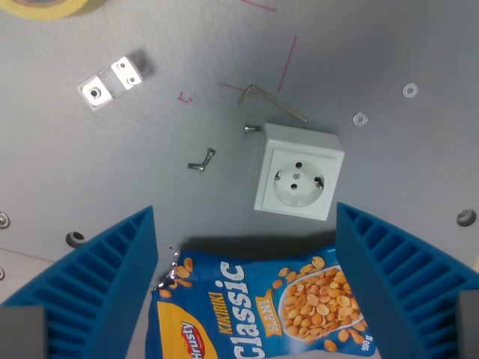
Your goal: Move in base positive z
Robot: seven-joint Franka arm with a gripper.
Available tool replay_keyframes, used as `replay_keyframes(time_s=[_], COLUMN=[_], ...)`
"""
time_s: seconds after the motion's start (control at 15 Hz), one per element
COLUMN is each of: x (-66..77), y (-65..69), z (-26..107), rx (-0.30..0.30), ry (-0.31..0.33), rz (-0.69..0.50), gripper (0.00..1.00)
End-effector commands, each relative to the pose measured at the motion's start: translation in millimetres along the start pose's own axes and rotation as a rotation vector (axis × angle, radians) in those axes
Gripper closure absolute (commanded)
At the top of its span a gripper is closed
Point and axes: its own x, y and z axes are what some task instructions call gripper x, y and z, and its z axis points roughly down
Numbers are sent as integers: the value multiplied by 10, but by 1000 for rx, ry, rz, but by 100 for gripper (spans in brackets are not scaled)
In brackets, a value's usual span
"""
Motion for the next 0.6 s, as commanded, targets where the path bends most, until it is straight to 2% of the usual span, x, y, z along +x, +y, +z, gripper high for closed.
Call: replay_keyframes(time_s=[0.07, 0.6], x=[-2, -12], y=[1, -1], z=[-72, -472], rx=[-2, -2], ry=[4, 4], rz=[0, 0], gripper=[0, 0])
